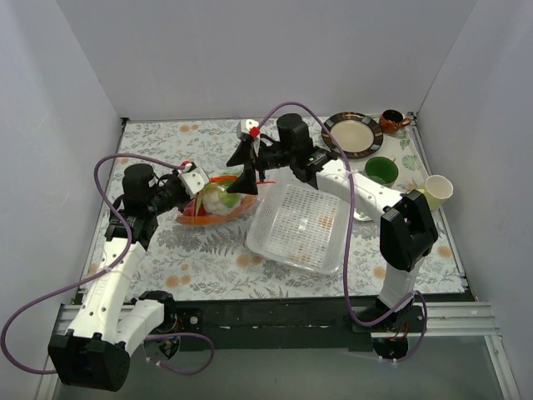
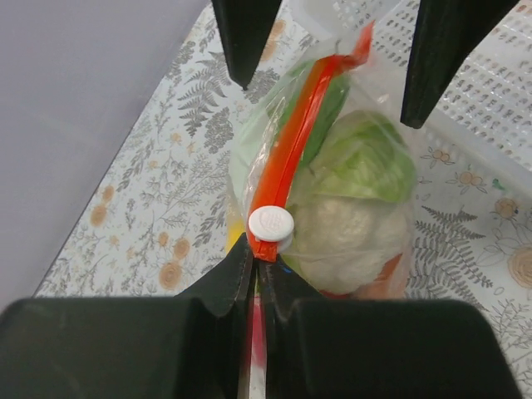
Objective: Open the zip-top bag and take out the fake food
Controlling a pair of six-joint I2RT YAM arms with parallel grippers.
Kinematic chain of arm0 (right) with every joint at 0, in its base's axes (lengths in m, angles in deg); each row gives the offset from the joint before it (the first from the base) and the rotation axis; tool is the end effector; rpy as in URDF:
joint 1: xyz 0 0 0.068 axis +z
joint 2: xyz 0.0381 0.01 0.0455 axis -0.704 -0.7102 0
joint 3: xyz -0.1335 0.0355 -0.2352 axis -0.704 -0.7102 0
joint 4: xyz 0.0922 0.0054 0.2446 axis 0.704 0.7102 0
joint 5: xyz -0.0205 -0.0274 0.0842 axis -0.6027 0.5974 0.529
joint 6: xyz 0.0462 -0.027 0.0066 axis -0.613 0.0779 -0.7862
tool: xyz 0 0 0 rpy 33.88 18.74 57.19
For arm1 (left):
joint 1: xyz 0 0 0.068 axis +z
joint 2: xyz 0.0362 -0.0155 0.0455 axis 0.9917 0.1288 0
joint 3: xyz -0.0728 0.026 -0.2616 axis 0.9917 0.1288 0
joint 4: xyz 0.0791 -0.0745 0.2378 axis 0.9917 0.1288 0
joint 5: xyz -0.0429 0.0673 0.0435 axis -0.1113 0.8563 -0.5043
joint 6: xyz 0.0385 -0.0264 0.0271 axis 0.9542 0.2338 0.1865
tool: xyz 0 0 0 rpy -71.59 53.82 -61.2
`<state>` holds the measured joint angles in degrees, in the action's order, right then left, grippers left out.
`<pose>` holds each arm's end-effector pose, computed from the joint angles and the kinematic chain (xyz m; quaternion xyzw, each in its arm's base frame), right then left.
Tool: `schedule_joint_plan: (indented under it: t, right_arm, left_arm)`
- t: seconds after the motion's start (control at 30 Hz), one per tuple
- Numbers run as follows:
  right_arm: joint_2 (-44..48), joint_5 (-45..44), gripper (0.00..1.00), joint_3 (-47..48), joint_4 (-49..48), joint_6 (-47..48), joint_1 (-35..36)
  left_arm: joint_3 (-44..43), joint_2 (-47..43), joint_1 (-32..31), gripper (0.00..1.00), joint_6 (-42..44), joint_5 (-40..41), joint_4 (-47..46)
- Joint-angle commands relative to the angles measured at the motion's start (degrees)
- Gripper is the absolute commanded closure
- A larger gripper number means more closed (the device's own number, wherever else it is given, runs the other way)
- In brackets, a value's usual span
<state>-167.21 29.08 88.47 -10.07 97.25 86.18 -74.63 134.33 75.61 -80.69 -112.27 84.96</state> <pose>0.3051 0.3062 0.3390 -0.5384 0.5176 0.4861 0.4538 0.1953 -0.0444 0.3261 0.2477 0.7799 -0.2579 0.5136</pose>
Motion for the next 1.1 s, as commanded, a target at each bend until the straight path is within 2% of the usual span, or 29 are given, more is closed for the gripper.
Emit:
schedule_joint_plan:
  t: [0.0, 0.13, 0.3, 0.43, 0.57, 0.67, 0.7, 0.73, 0.87, 0.97, 1.0, 1.03, 1.07]
  right_arm:
    - [2.68, 0.33, 0.02, 1.31, 0.86, 4.57, 0.49]
    - [6.02, -1.34, 0.02, -2.02, -0.81, 9.65, 1.10]
    - [10.25, -11.26, 0.02, -5.63, -0.46, 19.24, 6.37]
    - [10.34, -14.35, 0.02, -6.25, -3.79, 20.31, 9.72]
    - [8.41, -12.34, 0.07, -3.53, -4.15, 19.08, 10.07]
    - [7.18, -11.02, 0.20, -0.02, -2.75, 18.46, 10.16]
    - [6.30, -10.84, 0.33, 0.77, -2.05, 18.46, 10.16]
    - [6.03, -10.75, 0.38, 2.17, -1.52, 18.46, 10.16]
    - [5.85, -11.01, 0.45, 2.28, -0.72, 18.55, 10.16]
    - [5.77, -10.49, 0.66, 2.27, -0.38, 18.73, 10.16]
    - [5.68, -10.31, 0.86, 2.45, -0.11, 18.73, 10.16]
    - [5.59, -10.13, 0.95, 2.63, 0.24, 18.81, 10.16]
    - [5.59, -9.87, 0.99, 2.98, 0.50, 18.99, 10.16]
  left_arm:
    - [-5.16, 0.22, -0.22, 1.00, 2.30, -2.08, 4.47]
    - [-6.93, 0.22, -0.22, 1.00, 3.00, -1.47, 7.63]
    - [-11.66, 0.40, -0.22, 1.00, 3.18, -3.56, 12.02]
    - [-18.16, 2.32, -0.22, 1.00, 3.97, -8.67, 21.93]
    - [-24.05, 3.56, -0.22, 1.00, 6.77, -11.13, 29.24]
    - [-24.68, 2.86, -0.22, 1.00, 8.19, -11.31, 32.24]
    - [-24.60, 2.60, -0.22, 1.00, 9.32, -11.31, 32.86]
    - [-24.42, 2.25, -0.22, 1.00, 9.77, -11.23, 33.30]
    - [-24.24, 1.28, -0.22, 1.00, 12.23, -11.40, 36.81]
    - [-24.77, 1.36, -0.22, 1.00, 12.50, -11.84, 37.87]
    - [-24.77, 1.28, -0.22, 1.00, 12.76, -12.01, 38.13]
    - [-24.68, 1.19, -0.22, 1.00, 13.20, -11.93, 38.57]
    - [-24.51, 1.10, -0.14, 1.00, 13.38, -11.75, 38.66]
